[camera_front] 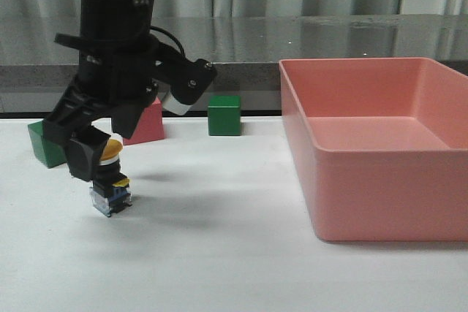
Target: Place and stand button with both arms
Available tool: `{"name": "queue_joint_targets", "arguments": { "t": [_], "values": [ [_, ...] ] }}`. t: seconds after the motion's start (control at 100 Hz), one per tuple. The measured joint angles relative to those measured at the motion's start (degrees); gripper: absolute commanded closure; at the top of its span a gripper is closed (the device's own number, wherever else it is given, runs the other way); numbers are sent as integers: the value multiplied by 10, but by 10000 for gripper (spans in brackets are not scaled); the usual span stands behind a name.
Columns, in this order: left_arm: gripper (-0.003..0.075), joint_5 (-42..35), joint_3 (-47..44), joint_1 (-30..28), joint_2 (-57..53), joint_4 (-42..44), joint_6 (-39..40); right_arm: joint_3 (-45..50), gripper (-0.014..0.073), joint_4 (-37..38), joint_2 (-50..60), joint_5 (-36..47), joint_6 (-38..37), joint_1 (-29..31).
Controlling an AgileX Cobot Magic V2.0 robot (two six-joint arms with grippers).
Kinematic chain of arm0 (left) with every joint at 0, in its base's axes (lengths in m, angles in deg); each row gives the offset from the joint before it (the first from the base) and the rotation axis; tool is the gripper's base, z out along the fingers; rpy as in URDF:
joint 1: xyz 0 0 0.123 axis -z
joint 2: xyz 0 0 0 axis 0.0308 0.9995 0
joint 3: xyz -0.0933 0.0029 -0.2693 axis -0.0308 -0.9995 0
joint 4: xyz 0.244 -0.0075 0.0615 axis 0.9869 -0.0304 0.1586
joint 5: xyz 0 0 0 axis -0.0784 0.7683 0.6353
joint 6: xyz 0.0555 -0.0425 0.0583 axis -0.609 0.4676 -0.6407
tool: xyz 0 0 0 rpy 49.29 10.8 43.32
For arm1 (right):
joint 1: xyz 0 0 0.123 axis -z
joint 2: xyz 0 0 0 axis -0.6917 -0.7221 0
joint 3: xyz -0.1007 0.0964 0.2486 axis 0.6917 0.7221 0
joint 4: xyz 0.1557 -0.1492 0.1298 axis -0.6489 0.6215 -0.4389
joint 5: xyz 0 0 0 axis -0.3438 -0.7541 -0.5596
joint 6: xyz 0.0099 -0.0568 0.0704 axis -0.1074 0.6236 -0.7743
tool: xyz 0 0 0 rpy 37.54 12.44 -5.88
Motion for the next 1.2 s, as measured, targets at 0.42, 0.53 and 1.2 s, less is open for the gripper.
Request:
{"name": "queue_joint_targets", "arguments": {
  "t": [0.42, 0.53, 1.2],
  "values": [
    [271, 31, 14, 0, -89, -15, 22, 0, 654, 0, 0, 0, 0, 0],
    [490, 34, 14, 0, -131, -15, 87, 0, 654, 0, 0, 0, 0, 0],
    [739, -201, -64, -63, -355, -69, 387, 0, 654, 0, 0, 0, 0, 0]
  ]
}}
